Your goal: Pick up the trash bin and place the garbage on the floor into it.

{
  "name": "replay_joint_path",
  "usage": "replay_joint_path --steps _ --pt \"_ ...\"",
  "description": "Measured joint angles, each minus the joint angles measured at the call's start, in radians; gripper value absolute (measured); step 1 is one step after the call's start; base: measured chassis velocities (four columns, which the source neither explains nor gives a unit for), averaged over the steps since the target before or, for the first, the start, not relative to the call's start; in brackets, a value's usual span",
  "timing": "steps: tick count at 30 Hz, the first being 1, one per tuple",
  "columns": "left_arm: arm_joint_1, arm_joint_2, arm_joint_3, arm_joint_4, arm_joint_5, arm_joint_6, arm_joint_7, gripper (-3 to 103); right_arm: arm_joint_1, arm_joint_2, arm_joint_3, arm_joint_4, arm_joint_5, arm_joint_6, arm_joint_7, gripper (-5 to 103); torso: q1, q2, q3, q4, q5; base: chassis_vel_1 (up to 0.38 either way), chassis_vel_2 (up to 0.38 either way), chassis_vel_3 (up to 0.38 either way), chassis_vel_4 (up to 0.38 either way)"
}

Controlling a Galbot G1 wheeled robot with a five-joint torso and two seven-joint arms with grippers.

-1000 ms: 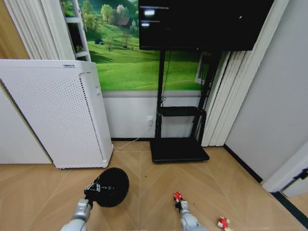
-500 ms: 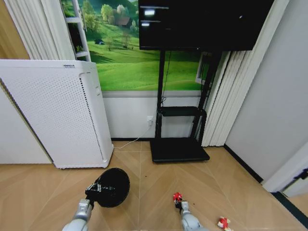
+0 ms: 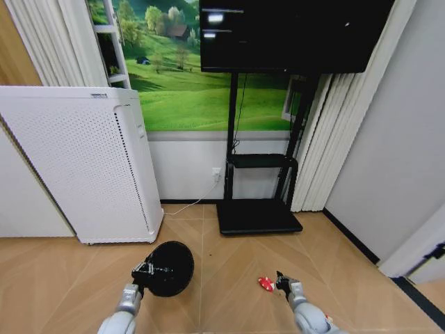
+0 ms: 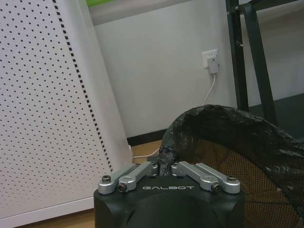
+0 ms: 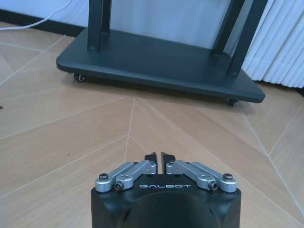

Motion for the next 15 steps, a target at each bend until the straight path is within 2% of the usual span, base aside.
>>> replay_joint_path --steps 1,3,4,5,7,8,9,10,11,13,15 --pt "0.0 -0.001 0.002 0.0 0.002 0.001 0.0 7 0.008 0.009 0.0 -0.017 -0.007 0.0 -0.011 11 0.0 0.0 0.0 0.0001 0.0002 0.0 0.0 0.0 0.0" --pt "0.0 -0.001 0.002 -0.001 0.002 0.003 -0.001 7 0.013 0.013 -0.001 -0.026 -0.011 0.0 -0.017 11 0.0 0.0 0.0 0.0002 0.0002 0.0 0.0 0.0 0.0" --pt "0.001 -0.002 0.003 -0.006 0.004 0.007 -0.001 7 0.031 0.029 -0.008 -0.058 -0.023 -0.003 -0.03 21 0.0 0.0 0.0 0.0003 -0.0003 0.0 0.0 0.0 0.0" --pt "0.004 -0.002 0.003 -0.011 0.004 0.008 -0.001 7 0.052 0.044 -0.018 -0.092 -0.026 -0.011 -0.038 27 0.0 0.0 0.0 0.0002 0.0001 0.0 0.0 0.0 0.0" --pt "0.006 0.001 0.001 -0.013 0.004 0.009 -0.001 7 0.072 0.058 -0.031 -0.126 -0.032 -0.014 -0.048 27 0.0 0.0 0.0 0.0003 -0.0002 0.0 0.0 0.0 0.0" --pt "0.008 0.004 -0.005 -0.012 0.004 0.008 -0.001 7 0.104 0.078 -0.056 -0.197 -0.059 -0.009 -0.063 33 0.0 0.0 0.0 0.0004 -0.0002 0.0 0.0 0.0 0.0" --pt "0.008 0.004 -0.005 -0.012 0.004 0.008 -0.001 7 0.104 0.078 -0.056 -0.197 -0.059 -0.009 -0.063 33 0.0 0.0 0.0 0.0004 -0.0002 0.0 0.0 0.0 0.0" --pt "0.009 0.005 -0.007 -0.011 0.003 0.008 -0.001 7 0.119 0.089 -0.068 -0.235 -0.076 0.0 -0.07 43 0.0 0.0 0.0 0.0001 0.0 0.0 0.0 0.0 0.0" --pt "0.009 0.006 -0.008 -0.01 0.003 0.007 -0.001 7 0.134 0.1 -0.081 -0.271 -0.09 0.009 -0.076 48 0.0 0.0 0.0 0.0002 -0.0003 0.0 0.0 0.0 0.0" --pt "0.009 0.007 -0.009 -0.01 0.002 0.007 -0.001 7 0.142 0.105 -0.089 -0.289 -0.093 0.012 -0.078 48 0.0 0.0 0.0 0.0002 -0.0003 0.0 0.0 0.0 0.0" --pt "0.008 0.008 -0.012 -0.006 0.001 0.006 -0.001 7 0.161 0.118 -0.114 -0.33 -0.103 0.018 -0.081 60 0.0 0.0 0.0 0.0002 -0.0003 0.0 0.0 0.0 0.0"
